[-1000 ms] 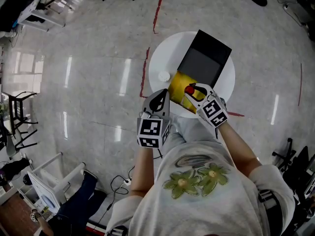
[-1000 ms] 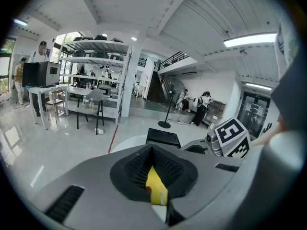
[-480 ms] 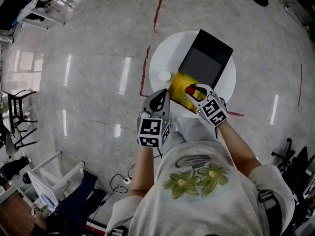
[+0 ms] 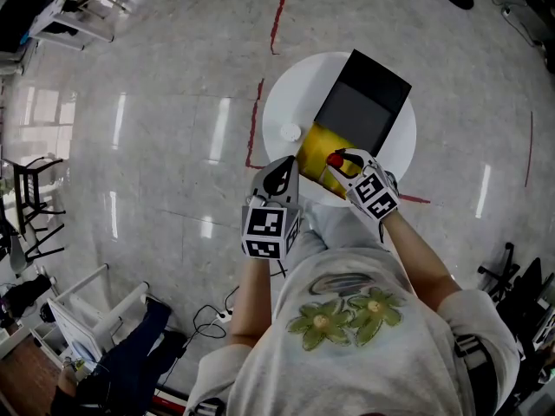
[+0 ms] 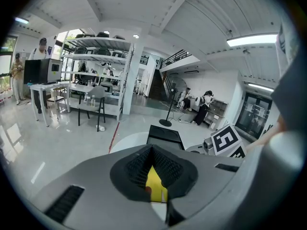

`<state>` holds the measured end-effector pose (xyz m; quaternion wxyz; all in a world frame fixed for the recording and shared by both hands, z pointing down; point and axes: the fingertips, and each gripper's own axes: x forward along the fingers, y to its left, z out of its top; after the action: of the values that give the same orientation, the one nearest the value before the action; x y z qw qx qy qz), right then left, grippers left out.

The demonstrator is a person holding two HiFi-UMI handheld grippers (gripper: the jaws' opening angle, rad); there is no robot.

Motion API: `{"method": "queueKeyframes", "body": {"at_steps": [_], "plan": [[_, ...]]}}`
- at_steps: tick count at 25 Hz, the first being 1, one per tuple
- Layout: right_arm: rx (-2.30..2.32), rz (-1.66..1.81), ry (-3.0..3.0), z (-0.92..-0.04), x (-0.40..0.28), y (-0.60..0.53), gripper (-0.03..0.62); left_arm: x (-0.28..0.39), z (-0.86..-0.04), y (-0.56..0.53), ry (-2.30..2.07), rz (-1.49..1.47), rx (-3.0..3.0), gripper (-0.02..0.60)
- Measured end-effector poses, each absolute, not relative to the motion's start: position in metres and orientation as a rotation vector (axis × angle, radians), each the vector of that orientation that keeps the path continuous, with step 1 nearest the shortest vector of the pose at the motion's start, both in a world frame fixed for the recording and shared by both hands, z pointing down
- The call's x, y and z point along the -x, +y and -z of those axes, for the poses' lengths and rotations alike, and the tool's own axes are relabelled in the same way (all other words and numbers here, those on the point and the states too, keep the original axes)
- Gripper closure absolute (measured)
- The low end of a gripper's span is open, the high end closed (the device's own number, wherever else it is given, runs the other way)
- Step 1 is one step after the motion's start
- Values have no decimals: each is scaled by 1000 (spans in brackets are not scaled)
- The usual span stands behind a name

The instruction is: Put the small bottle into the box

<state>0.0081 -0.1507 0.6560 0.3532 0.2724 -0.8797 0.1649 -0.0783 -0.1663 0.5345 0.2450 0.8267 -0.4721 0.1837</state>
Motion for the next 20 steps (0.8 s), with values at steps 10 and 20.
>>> {"method": "queueKeyframes", "body": {"at_steps": [10, 20], "plan": [[-684, -435, -2243, -671, -18, -144, 448, 75, -539, -163, -1290, -515, -2247, 581], [-663, -444, -2211, -682, -27, -134, 448, 72, -539, -158, -1291, -517, -2244, 581]]}}
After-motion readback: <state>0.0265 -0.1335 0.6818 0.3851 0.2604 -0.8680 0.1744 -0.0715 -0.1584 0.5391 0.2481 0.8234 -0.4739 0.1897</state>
